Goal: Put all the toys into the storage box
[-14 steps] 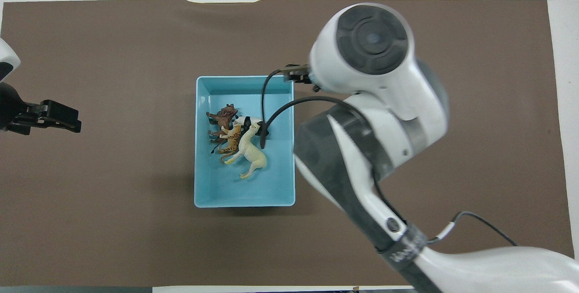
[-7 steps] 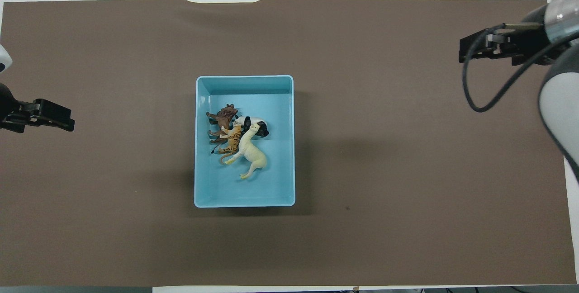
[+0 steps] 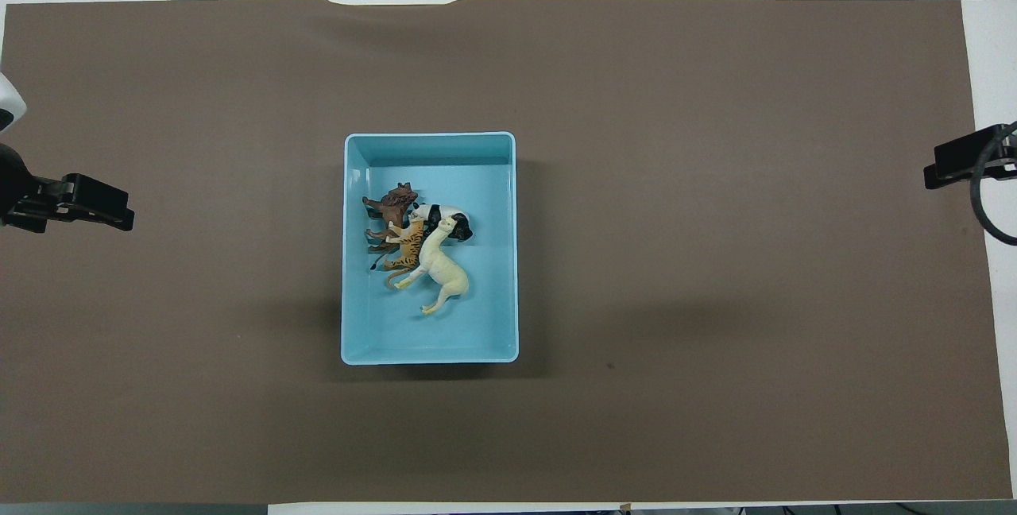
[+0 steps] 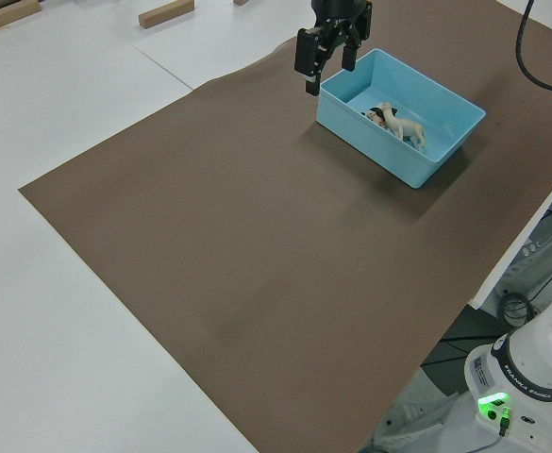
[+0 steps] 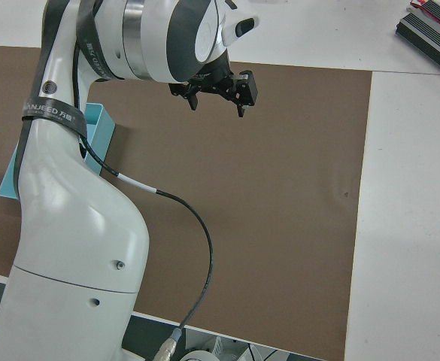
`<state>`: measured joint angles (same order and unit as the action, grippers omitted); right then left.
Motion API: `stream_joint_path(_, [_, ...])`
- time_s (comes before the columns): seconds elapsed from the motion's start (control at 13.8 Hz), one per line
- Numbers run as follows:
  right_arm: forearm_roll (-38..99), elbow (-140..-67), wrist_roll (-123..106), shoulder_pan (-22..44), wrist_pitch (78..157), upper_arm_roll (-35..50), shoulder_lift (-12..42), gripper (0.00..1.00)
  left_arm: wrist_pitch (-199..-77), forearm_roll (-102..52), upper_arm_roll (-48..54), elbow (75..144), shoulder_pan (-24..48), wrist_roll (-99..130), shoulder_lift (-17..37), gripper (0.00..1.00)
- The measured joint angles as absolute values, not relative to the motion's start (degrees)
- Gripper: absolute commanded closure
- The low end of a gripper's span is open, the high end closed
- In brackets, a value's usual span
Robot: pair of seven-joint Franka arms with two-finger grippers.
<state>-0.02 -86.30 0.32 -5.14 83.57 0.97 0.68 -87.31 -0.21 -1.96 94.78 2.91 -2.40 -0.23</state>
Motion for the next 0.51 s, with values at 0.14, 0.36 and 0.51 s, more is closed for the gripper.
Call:
stream_joint_path(0.14, [-0.02, -89.35, 0.29, -1.60, 83.60, -3.09, -2.19, 0.00, -87.36, -0.21, 1.18, 94.76, -0.45, -2.40, -0.24, 0.00])
stream_joint_path(0.36, [-0.17, -91.33, -2.11, -1.22, 85.77, -3.97, -3.50, 0.00, -88.99, -0.21, 12.44, 94.76, -11.60, -2.40, -0.17, 0.00])
stream_joint_path(0.51, [-1.88, -91.89, -4.23, -1.42, 88.65, -4.39, -3.45, 0.00, -89.71, -0.21, 15.41, 94.77, -14.72, -2.41, 0.09, 0.00])
